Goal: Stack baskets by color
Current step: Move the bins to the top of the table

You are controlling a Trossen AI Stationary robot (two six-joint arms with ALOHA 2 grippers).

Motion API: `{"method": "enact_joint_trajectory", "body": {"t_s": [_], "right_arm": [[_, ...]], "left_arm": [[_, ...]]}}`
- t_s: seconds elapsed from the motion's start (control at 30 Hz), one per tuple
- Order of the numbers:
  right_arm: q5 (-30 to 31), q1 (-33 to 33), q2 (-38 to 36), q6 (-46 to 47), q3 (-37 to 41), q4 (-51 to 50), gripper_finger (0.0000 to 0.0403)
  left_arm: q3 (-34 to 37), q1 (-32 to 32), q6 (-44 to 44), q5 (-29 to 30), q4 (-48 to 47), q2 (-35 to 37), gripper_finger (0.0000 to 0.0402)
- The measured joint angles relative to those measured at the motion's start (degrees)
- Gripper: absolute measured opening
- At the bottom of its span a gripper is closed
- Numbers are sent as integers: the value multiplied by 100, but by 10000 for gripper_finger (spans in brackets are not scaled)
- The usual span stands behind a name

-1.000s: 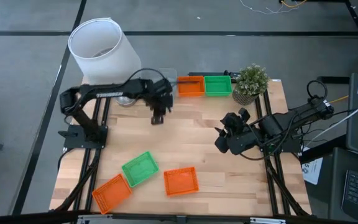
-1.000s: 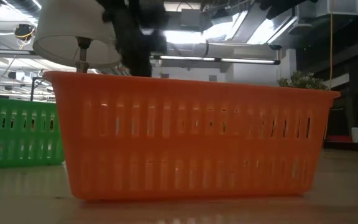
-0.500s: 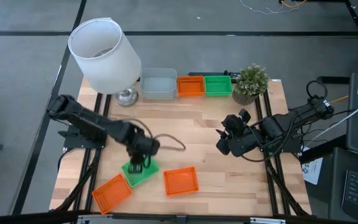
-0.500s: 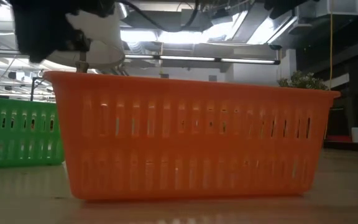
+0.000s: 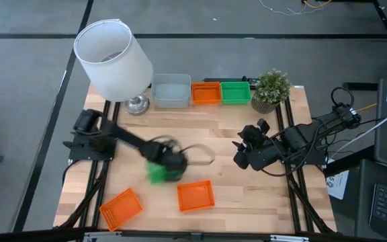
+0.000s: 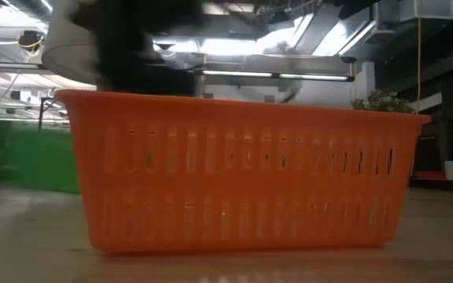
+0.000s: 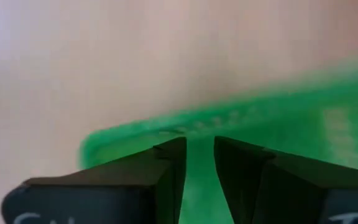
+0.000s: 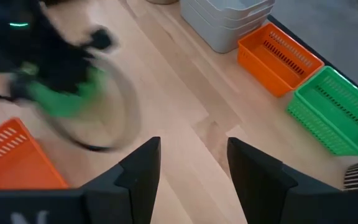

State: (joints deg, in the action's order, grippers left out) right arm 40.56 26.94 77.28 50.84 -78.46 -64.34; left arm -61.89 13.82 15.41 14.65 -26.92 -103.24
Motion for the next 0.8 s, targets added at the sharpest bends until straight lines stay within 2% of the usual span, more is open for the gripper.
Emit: {"method": "enact_joint_trajectory", "body": {"t_s": [0.1, 0.17, 0.3, 0.43, 0.53, 0.67, 0.8], "right_arm": [[11, 0, 0, 46, 0, 131, 185], [-17, 0, 0, 145, 0, 127, 185], [-192, 0, 0, 289, 0, 61, 185], [-330, 0, 2, 293, 2, 8, 185], [-315, 0, 0, 285, 2, -132, 185], [-128, -16, -11, 272, 2, -283, 185], [456, -108, -33, 274, -161, -538, 185]], "left_arm": [[-449, -420, -674, 637, 981, -4, 74], [-757, -579, -940, 457, 1111, 33, 72], [-1263, -572, -919, -169, 179, 286, 65], [-1406, -195, -411, -877, -523, 459, 59], [-1429, 211, -219, -1539, -99, 504, 55], [-1417, 749, -144, -1645, 685, 79, 53], [-1424, 1032, 0, -1513, 1244, -355, 53]]}}
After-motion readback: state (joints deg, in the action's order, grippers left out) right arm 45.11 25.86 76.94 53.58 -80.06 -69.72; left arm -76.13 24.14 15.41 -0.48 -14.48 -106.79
